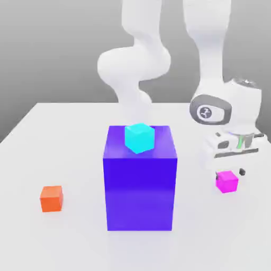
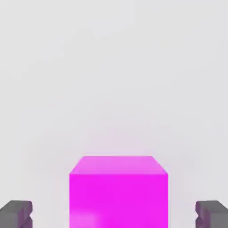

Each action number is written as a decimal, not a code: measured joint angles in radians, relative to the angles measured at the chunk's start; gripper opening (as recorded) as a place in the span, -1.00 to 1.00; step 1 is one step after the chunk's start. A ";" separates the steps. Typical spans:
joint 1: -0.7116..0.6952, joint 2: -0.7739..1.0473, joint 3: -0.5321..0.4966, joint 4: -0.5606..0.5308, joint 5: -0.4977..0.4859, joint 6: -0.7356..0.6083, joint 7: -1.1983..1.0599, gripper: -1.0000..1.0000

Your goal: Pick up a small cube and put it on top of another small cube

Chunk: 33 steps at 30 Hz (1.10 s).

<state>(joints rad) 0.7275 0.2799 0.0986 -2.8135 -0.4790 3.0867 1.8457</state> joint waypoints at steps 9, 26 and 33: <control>-0.073 -0.054 0.086 -0.016 0.060 -0.041 -0.048 -1.00; -0.206 -0.079 0.173 0.321 0.349 -0.408 -0.654 -1.00; -0.276 0.049 0.157 0.575 0.327 -0.539 -0.893 -1.00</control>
<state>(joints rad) 0.4519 0.3293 0.2552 -2.2389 -0.1515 2.5482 0.9529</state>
